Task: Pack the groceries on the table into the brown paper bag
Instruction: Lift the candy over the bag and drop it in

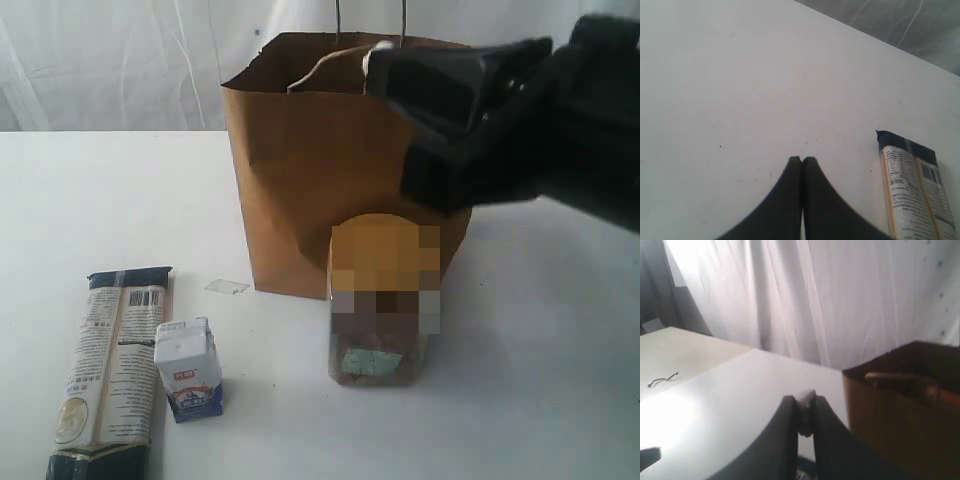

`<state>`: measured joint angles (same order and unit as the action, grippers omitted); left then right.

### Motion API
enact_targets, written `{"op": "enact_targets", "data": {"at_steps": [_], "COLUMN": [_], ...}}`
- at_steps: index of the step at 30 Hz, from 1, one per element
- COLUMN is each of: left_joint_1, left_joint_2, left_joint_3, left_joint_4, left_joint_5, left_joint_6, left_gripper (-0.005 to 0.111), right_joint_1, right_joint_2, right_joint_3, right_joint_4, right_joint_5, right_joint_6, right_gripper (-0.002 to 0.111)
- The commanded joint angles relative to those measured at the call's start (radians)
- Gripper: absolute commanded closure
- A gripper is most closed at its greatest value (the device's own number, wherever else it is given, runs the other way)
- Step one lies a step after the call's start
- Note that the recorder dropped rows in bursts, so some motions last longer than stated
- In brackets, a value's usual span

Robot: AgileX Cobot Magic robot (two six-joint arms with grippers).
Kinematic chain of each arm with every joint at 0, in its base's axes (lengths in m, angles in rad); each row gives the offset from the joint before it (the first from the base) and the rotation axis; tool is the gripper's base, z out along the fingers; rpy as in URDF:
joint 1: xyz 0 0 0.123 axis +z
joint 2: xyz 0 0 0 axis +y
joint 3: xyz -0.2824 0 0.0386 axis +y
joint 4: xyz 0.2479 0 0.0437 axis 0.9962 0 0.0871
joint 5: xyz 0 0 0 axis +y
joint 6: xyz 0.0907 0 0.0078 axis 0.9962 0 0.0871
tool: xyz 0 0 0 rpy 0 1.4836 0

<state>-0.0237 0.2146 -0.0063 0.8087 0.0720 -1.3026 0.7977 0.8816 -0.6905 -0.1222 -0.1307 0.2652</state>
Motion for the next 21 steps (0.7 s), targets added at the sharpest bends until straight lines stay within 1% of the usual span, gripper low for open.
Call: {"op": "enact_targets", "data": {"at_steps": [1, 2, 4, 6, 9, 13, 15, 16, 18, 21], "left_joint_1": [0.001, 0.001, 0.001, 0.001, 0.001, 0.001, 0.001, 0.001, 0.001, 0.001], "left_joint_2": [-0.005, -0.005, -0.005, -0.005, -0.005, -0.005, -0.005, -0.005, -0.005, -0.005], "left_joint_3": [0.006, 0.006, 0.006, 0.006, 0.006, 0.006, 0.006, 0.006, 0.006, 0.006], "left_joint_4": [0.013, 0.013, 0.013, 0.013, 0.013, 0.013, 0.013, 0.013, 0.013, 0.013], "left_joint_5": [-0.001, -0.001, -0.001, -0.001, -0.001, -0.001, -0.001, -0.001, -0.001, -0.001], "left_joint_6": [0.0, 0.0, 0.0, 0.0, 0.0, 0.0, 0.0, 0.0, 0.0, 0.0], "left_gripper": [0.107, 0.107, 0.107, 0.107, 0.107, 0.107, 0.107, 0.107, 0.107, 0.107], "right_joint_1": [-0.13, -0.169, -0.271, -0.322, -0.331, -0.331, -0.333, -0.333, -0.333, -0.333], "right_joint_2": [0.025, 0.048, 0.136, 0.214, 0.304, 0.378, 0.44, 0.476, 0.559, 0.626], "right_joint_3": [-0.081, -0.116, -0.196, -0.27, -0.371, -0.477, -0.55, -0.592, -0.681, -0.742], "right_joint_4": [0.094, 0.148, 0.174, 0.176, 0.178, 0.206, 0.253, 0.268, 0.315, 0.306], "right_joint_5": [0.037, 0.105, 0.28, 0.406, 0.478, 0.504, 0.574, 0.64, 0.705, 0.689], "right_joint_6": [-0.003, 0.004, 0.004, -0.011, -0.091, -0.12, -0.151, -0.195, -0.281, -0.288], "right_gripper": [0.108, 0.108, 0.108, 0.108, 0.108, 0.108, 0.108, 0.108, 0.108, 0.108]}}
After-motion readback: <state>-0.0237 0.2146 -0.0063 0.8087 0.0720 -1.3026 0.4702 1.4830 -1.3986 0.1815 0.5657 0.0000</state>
